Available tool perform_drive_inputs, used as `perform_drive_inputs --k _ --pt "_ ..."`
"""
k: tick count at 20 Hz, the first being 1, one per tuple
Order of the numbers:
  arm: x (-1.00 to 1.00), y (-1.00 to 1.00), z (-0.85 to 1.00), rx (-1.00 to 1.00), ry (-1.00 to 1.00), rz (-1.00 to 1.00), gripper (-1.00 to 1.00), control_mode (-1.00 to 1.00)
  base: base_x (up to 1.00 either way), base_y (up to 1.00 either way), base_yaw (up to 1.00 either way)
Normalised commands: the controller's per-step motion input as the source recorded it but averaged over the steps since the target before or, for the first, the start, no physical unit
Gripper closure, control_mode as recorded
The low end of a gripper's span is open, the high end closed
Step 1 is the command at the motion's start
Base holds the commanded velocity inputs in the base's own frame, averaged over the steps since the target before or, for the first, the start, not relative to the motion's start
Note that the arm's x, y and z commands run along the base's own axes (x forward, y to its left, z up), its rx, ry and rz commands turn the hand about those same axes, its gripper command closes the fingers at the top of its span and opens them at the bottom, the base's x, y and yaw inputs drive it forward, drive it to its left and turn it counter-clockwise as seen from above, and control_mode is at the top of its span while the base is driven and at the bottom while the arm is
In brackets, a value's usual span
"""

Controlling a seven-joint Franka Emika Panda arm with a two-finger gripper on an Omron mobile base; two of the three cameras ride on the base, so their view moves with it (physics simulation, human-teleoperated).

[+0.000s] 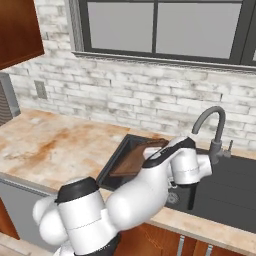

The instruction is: Move the cutting board and knife to the sink. Then move spray from the cabinet to the counter.

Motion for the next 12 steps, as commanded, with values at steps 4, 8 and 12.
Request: perform_drive_inputs --k 4,8,12 --pt "0.26 0.0 -0.41 0.0 0.0 0.0 1.0 -1.0 0.0 0.0 0.0" --pt "0.35 -0.01 -0.36 -0.01 0.0 0.0 1.0 -1.0 0.0 0.0 0.0" --pt "0.37 0.0 -0.38 0.0 0.0 0.0 1.0 -1.0 0.0 0.0 0.0"
